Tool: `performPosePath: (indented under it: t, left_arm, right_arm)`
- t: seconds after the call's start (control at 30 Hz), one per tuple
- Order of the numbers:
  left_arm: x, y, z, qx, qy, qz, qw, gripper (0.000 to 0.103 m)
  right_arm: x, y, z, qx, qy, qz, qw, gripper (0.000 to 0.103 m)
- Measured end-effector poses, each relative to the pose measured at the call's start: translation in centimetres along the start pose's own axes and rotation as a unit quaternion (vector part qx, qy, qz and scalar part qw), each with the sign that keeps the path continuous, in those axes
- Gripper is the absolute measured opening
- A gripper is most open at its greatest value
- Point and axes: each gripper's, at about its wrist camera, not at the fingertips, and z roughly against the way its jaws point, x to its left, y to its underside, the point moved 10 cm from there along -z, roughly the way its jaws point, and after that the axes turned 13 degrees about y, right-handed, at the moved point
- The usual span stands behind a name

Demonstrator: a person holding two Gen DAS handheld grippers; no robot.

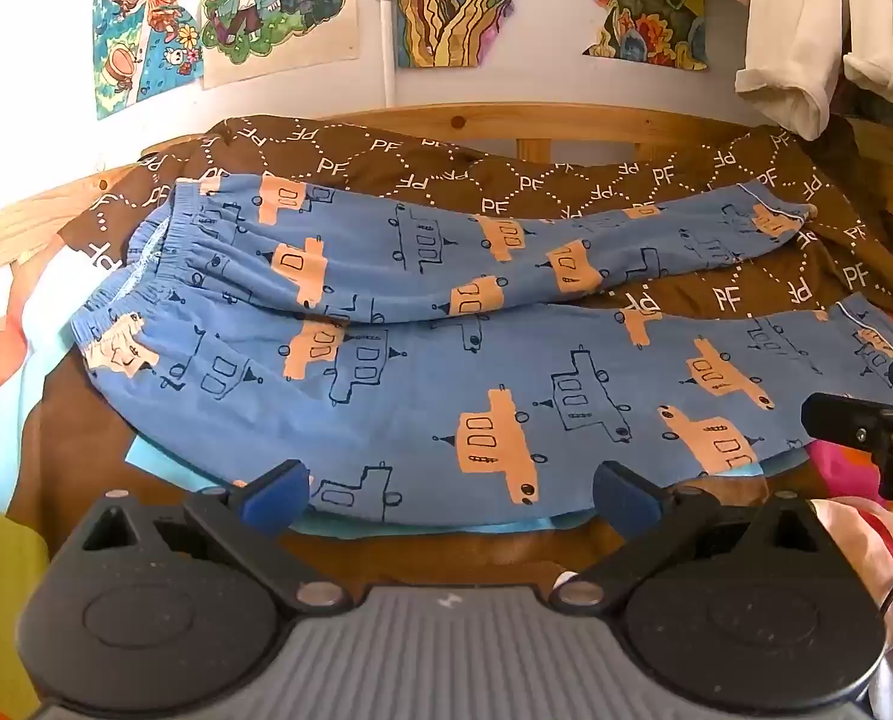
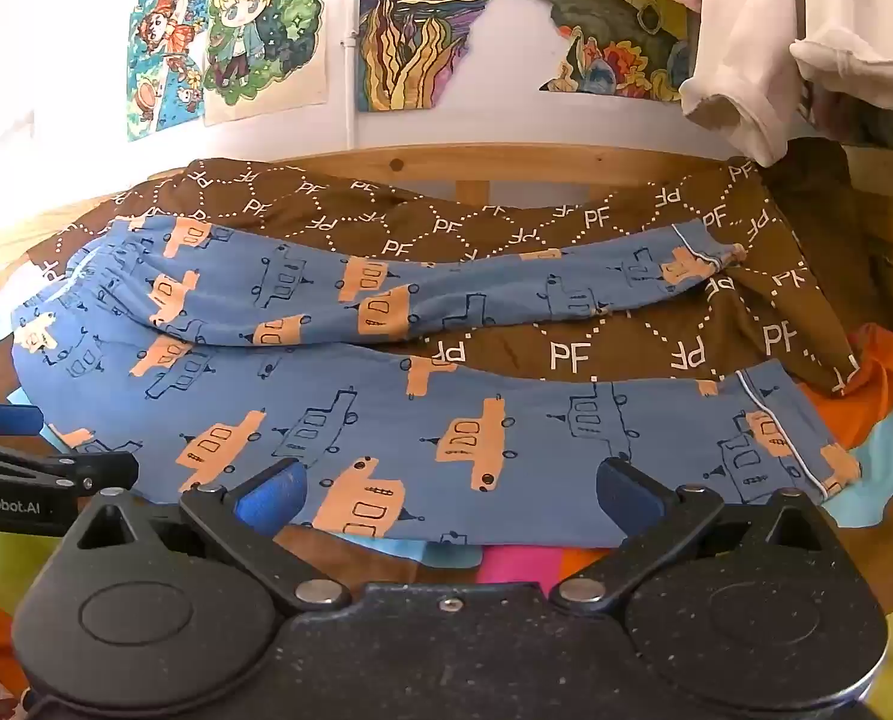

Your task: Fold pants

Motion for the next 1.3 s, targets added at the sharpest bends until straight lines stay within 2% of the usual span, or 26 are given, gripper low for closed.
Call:
performPosePath:
  t: [1.3]
  left_arm:
    - [-0.07, 0.05, 0.12, 0.005, -0.004, -0.009, 0.9999, 0.103]
  right_arm:
    - [-0.1, -0.19, -0.19, 0.004, -0.003, -0.004, 1.0, 0.102]
